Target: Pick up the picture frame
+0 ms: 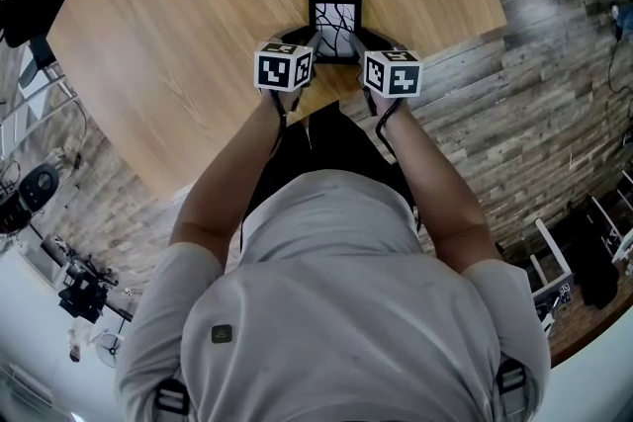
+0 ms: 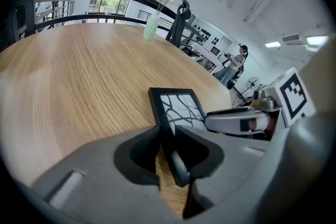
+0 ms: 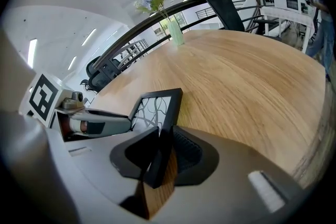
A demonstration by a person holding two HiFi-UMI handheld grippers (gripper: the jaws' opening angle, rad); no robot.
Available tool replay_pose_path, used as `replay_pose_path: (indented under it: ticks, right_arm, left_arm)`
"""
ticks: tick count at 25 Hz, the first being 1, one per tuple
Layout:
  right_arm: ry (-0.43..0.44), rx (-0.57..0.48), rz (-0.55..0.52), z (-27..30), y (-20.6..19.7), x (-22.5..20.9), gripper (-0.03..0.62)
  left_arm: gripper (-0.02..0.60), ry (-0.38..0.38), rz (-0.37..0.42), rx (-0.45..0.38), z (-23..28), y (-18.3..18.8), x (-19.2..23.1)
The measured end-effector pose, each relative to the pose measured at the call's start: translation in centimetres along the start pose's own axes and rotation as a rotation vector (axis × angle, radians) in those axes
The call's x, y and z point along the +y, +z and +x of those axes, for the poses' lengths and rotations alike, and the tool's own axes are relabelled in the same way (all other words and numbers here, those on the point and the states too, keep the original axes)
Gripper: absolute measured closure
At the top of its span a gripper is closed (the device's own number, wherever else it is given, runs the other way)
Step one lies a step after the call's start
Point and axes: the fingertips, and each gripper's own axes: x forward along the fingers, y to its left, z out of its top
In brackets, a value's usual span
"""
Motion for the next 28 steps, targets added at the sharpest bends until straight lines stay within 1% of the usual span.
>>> replay_pose_path:
  ticks: [4, 9, 16, 21, 28]
  right_arm:
    - [0.003, -0.039, -0.004, -0.9, 0.5, 0.5, 0.502]
    - [-0.001, -0.098, -0.016, -2.9, 1.4, 2.0, 0.502]
    - [-0.006, -0.203, -0.069, -6.1, 3.7, 6.1, 0.503]
    - [0.004, -0.296, -0.103, -9.0, 5.9, 11.5, 0.503]
    - [0.018, -0.422, -0.174, -13.7, 7.9, 20.3, 0.505]
  left_arm:
    - [0.494, 0.004, 0.004, -0.037, -1.0, 0.6, -0.5]
    - [0.495, 0.012, 0.042, -0.093, -3.3, 1.5, -1.4]
    - [0.495, 0.013, 0.072, -0.194, -8.5, 3.4, -2.2]
    - [0.497, 0.024, 0.124, -0.294, -15.0, 5.4, -2.3]
    - [0.495, 0.027, 0.173, -0.423, -24.9, 6.3, -2.1]
